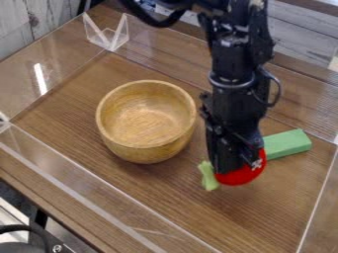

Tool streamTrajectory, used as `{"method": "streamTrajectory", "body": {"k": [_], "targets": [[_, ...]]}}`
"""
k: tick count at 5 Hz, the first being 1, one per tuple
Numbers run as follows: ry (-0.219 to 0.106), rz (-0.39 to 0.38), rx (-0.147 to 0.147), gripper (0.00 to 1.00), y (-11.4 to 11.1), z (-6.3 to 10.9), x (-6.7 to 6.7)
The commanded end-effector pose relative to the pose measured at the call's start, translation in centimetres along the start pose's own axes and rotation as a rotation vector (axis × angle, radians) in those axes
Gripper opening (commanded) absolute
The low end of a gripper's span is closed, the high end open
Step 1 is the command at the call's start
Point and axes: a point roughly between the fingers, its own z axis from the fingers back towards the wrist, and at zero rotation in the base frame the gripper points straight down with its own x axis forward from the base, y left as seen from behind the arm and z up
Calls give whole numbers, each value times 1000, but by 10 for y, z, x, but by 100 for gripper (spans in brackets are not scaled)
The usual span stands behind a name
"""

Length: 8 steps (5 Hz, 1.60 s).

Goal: Move the red object to the right side of the table

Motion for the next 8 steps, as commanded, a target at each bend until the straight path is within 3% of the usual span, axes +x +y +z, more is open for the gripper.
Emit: {"method": "streamTrajectory", "body": {"k": [1,3,5,7,8], "targets": [[-54,-43,9,0,-4,13,-4],[-66,-50,-11,0,-25,5,-12],[-61,-173,-34,0,-33,-3,-5],[-52,-296,-52,0,-47,-16,-10],[-44,-358,-63,100,-44,-26,-13]]}}
